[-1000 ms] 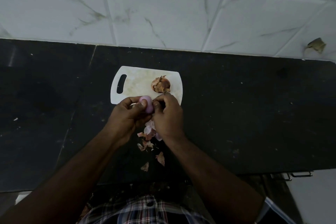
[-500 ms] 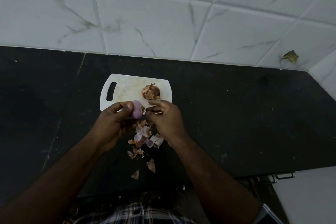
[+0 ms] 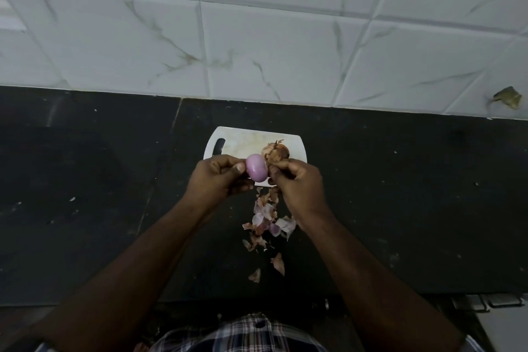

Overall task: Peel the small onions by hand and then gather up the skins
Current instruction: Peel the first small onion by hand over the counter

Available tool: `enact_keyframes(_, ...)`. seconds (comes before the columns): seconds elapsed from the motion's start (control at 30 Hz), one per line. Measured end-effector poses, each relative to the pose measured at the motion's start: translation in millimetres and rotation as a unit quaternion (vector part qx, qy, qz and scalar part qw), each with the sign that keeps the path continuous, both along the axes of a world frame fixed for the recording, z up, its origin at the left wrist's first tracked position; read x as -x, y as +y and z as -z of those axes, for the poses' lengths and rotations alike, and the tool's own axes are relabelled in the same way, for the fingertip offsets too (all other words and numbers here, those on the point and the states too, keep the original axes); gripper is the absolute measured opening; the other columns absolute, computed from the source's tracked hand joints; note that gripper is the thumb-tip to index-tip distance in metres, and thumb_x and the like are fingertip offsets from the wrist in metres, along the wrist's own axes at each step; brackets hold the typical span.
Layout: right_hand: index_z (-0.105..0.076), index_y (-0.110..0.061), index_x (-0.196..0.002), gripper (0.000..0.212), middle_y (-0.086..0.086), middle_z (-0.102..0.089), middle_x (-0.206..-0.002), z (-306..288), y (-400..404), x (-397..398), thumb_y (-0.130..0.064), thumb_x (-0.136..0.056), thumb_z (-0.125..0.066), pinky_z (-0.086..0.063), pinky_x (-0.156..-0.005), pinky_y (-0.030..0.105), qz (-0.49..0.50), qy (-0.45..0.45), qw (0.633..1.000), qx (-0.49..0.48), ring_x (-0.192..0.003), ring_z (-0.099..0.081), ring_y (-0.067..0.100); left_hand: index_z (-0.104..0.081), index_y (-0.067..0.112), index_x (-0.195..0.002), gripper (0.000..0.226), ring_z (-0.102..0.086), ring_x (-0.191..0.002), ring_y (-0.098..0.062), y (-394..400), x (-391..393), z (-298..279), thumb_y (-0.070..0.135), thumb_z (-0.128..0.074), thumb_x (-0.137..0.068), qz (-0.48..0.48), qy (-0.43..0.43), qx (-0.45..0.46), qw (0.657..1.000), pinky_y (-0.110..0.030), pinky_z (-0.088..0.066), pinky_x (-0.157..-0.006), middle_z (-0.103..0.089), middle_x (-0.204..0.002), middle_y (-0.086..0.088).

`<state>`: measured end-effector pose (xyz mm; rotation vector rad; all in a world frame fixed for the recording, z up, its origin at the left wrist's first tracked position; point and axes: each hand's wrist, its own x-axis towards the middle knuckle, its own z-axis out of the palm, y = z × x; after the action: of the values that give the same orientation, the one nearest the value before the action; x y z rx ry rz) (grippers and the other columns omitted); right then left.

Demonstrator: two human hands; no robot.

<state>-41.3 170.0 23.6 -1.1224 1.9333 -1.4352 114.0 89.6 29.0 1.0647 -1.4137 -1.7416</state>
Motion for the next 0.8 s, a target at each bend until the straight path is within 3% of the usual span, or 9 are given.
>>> enact_keyframes(0.07, -0.074, -0.026, -0.108, 0.02, -0.004, -0.075, -0.104, -3, 1, -1, -0.03, -0.089, -0.071, -0.058, -0.087, 0.049, -0.035, -0.086, 0.996, 0.002, -0.095, -0.072, 0.016, -0.068, -0.001, -0.092, 0.013, -0.071, -0.062, -0.018, -1, -1, 0, 0.006, -0.06, -0.099, -0.007, -0.039, 0.064, 0.997, -0.024, -0.057, -0.059, -0.074, -0.072, -0.012)
enact_keyframes(0.13, -0.067, -0.028, -0.12, 0.044, -0.002, -0.071, -0.115, -7, 3, -1, -0.051, -0.083, -0.072, -0.06, -0.085, 0.046, -0.106, -0.141, 0.983, -0.043, -0.1, -0.071, 0.016, -0.068, 0.002, -0.084, 0.022, -0.067, -0.056, -0.013, 2, 0, 1, 0.012, -0.058, -0.101, -0.006, -0.091, 0.133, 0.987, -0.022, -0.052, -0.055, -0.071, -0.067, -0.011)
enact_keyframes(0.27, -0.07, -0.028, -0.101, 0.026, -0.008, -0.075, -0.091, -17, 6, -1, -0.047, -0.084, -0.074, -0.057, -0.076, 0.028, -0.171, 0.015, 0.982, -0.079, -0.085, -0.07, 0.005, -0.061, 0.012, -0.073, 0.036, -0.052, -0.051, -0.001, 4, -1, -1, 0.027, -0.051, -0.104, 0.016, -0.212, 0.238, 0.948, -0.02, -0.041, -0.054, -0.06, -0.06, 0.002)
enact_keyframes(0.4, -0.064, -0.038, -0.108, 0.031, -0.028, -0.067, -0.092, -9, 16, -3, -0.037, -0.081, -0.079, -0.045, -0.076, 0.004, -0.15, 0.082, 0.985, -0.021, -0.091, -0.062, -0.013, -0.05, 0.008, -0.063, 0.049, -0.037, -0.042, -0.012, 0, 8, -2, 0.035, -0.05, -0.104, 0.019, -0.15, 0.067, 0.986, -0.029, -0.03, -0.052, -0.044, -0.05, 0.001)
enact_keyframes(0.47, -0.066, -0.033, -0.106, 0.029, -0.021, -0.07, -0.092, -3, 21, -4, -0.034, -0.081, -0.079, -0.052, -0.078, 0.013, -0.123, 0.066, 0.99, 0.019, -0.091, -0.066, -0.005, -0.043, 0.015, -0.058, 0.051, -0.029, -0.039, -0.013, -3, 8, 0, 0.037, -0.052, -0.103, -0.023, -0.093, -0.081, 0.992, -0.026, -0.022, -0.048, -0.036, -0.047, 0.002)
enact_keyframes(0.53, -0.071, -0.023, -0.108, 0.035, -0.009, -0.075, -0.096, -3, 24, 3, -0.043, -0.078, -0.075, -0.059, -0.081, 0.031, -0.105, -0.009, 0.994, 0.008, -0.092, -0.071, 0.007, -0.042, 0.018, -0.058, 0.051, -0.028, -0.041, -0.013, -8, -3, 9, 0.041, -0.054, -0.101, -0.036, -0.104, -0.136, 0.985, -0.025, -0.021, -0.047, -0.035, -0.049, 0.001)
enact_keyframes(0.6, -0.074, -0.023, -0.104, 0.035, -0.002, -0.076, -0.097, 1, 24, 11, -0.044, -0.076, -0.069, -0.059, -0.083, 0.041, -0.109, -0.104, 0.988, -0.041, -0.092, -0.072, 0.014, -0.053, 0.015, -0.065, 0.045, -0.039, -0.046, -0.014, -6, -11, 16, 0.04, -0.054, -0.102, 0.034, -0.155, -0.097, 0.983, -0.026, -0.029, -0.048, -0.052, -0.052, -0.002)
enact_keyframes(0.7, -0.079, -0.022, -0.088, 0.02, 0.008, -0.076, -0.094, 11, 20, 13, -0.032, -0.077, -0.065, -0.055, -0.089, 0.049, -0.094, -0.234, 0.966, -0.059, -0.089, -0.071, 0.024, -0.069, 0.01, -0.104, 0.014, -0.062, -0.061, -0.007, 3, -8, 16, 0.011, -0.055, -0.102, 0.136, -0.147, -0.045, 0.979, -0.02, -0.046, -0.052, -0.077, -0.096, -0.007)
enact_keyframes(0.8, -0.078, -0.025, -0.093, 0.019, 0.009, -0.074, -0.1, 19, 18, 12, -0.03, -0.082, -0.064, -0.053, -0.089, 0.047, -0.081, -0.275, 0.956, -0.056, -0.095, -0.069, 0.026, -0.062, 0.019, -0.131, 0.046, -0.072, -0.092, -0.009, 7, -3, 18, -0.007, -0.062, -0.093, 0.179, -0.062, -0.05, 0.981, -0.021, -0.056, -0.069, -0.072, -0.119, -0.004)
